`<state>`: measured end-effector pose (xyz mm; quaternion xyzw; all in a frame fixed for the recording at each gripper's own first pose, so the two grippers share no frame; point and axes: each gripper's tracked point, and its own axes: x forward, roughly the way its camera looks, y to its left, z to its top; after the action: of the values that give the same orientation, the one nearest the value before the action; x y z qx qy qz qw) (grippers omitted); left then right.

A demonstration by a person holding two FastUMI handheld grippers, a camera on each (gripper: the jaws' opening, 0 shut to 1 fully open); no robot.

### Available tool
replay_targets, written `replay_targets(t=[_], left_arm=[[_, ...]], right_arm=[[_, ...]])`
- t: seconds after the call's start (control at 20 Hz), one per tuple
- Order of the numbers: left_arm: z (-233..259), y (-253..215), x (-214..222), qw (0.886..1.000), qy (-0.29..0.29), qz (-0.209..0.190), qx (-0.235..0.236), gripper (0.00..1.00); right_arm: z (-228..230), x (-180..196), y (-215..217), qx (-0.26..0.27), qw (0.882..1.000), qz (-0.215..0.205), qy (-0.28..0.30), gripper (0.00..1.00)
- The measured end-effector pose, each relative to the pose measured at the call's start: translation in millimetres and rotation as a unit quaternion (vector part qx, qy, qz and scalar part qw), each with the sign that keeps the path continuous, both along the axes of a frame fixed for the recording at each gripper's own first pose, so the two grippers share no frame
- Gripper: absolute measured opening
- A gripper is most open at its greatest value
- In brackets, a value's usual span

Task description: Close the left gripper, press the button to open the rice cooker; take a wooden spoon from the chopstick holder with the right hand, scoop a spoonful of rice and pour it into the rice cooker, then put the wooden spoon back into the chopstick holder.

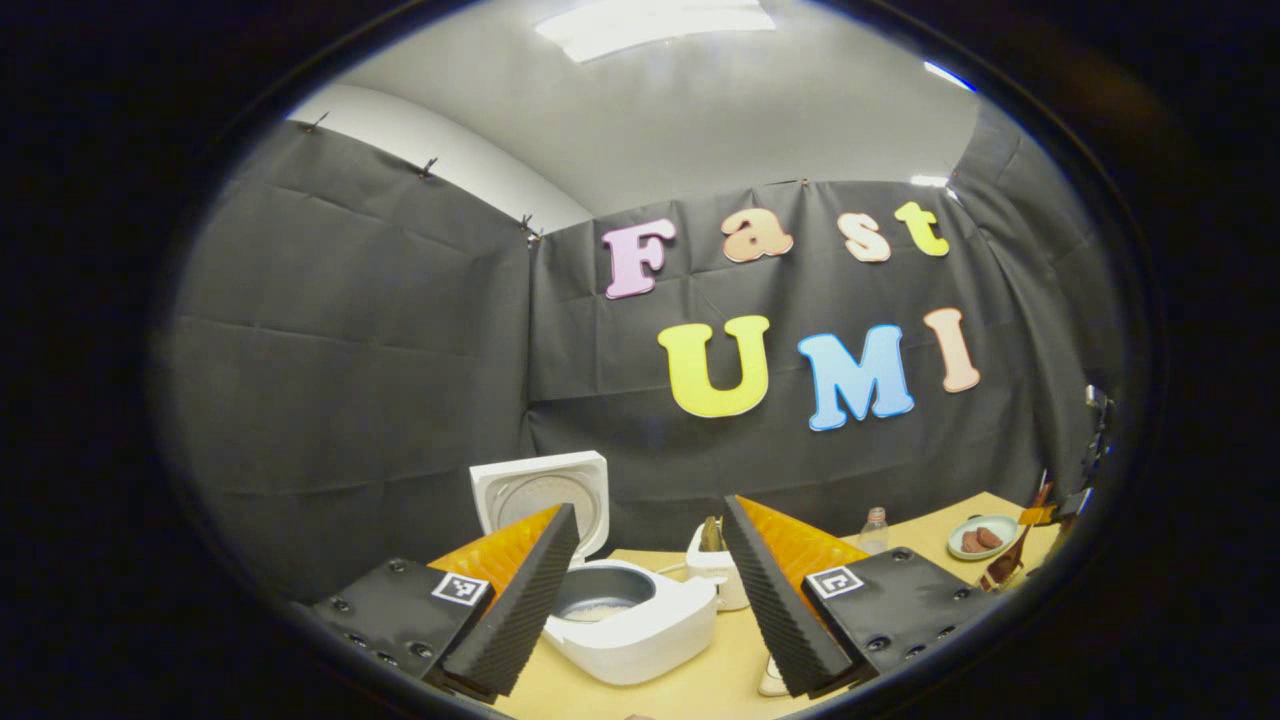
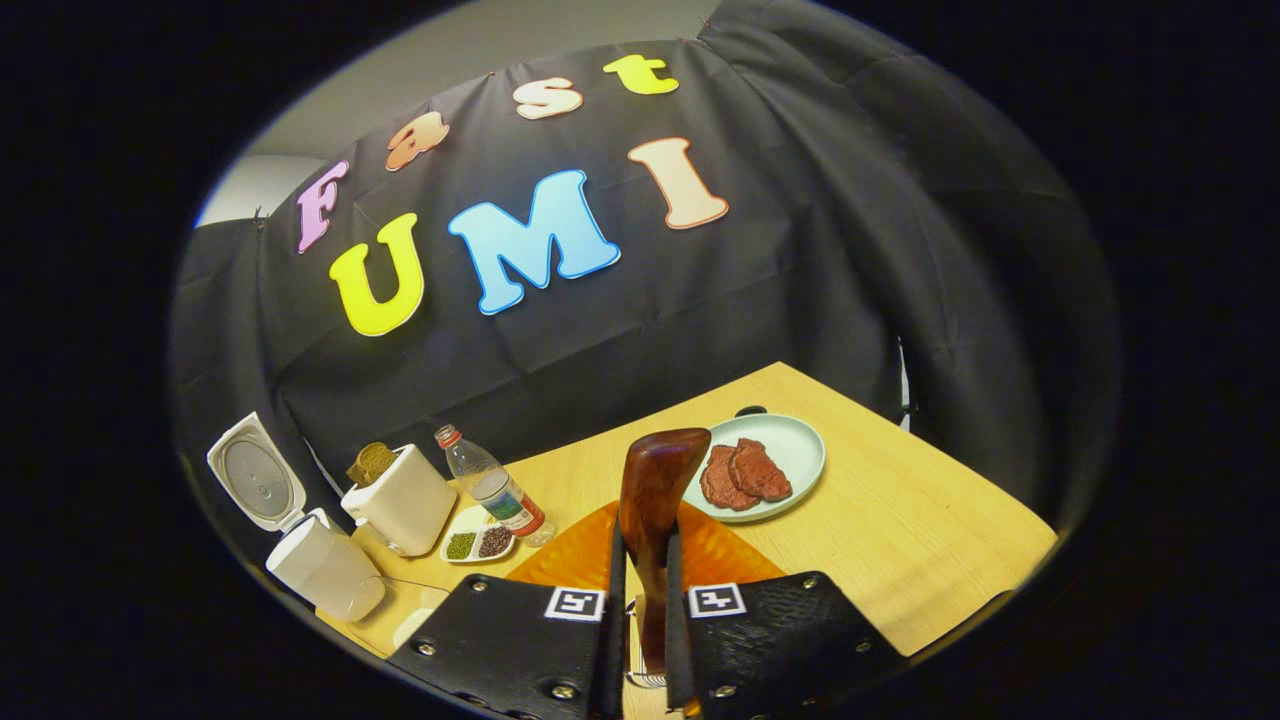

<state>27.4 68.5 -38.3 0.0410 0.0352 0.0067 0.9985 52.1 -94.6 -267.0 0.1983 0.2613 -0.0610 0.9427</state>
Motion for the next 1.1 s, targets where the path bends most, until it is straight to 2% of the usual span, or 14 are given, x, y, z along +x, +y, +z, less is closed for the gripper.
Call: replay_targets(t=[0.1, 0.2, 0.25, 0.3, 0.4, 0.45, 0.75, 1.1], left_arm=[[0, -4, 1, 1.000, -0.001, -0.003, 0.001, 0.99], [0, -10, 1, 1.000, 0.000, -0.009, -0.002, 0.99], [0, -13, 2, 1.000, 0.000, -0.012, -0.003, 0.99], [1, -13, 3, 1.000, -0.003, -0.012, -0.004, 0.99], [2, -14, 7, 1.000, -0.008, -0.015, -0.008, 0.99], [1, -14, 10, 1.000, -0.007, -0.014, -0.009, 0.99], [2, 20, 49, 1.000, -0.017, 0.019, -0.002, 0.99], [19, 92, 136, 0.996, -0.033, 0.078, -0.006, 0.98]], right_arm=[[-8, -6, -4, 0.013, 1.000, -0.002, 0.010, 0.18], [-5, -9, -9, 0.010, 1.000, -0.010, 0.012, 0.24], [-1, -9, -16, -0.008, 1.000, -0.013, 0.008, 0.39], [3, -10, -22, -0.031, 0.999, -0.013, 0.008, 0.60], [13, -15, -32, -0.090, 0.996, -0.010, 0.003, 0.95], [23, -17, -36, -0.117, 0.993, -0.009, -0.004, 0.99], [93, -23, -19, -0.194, 0.979, -0.007, -0.063, 0.99], [151, -36, 14, -0.218, 0.969, -0.022, -0.112, 0.99]])
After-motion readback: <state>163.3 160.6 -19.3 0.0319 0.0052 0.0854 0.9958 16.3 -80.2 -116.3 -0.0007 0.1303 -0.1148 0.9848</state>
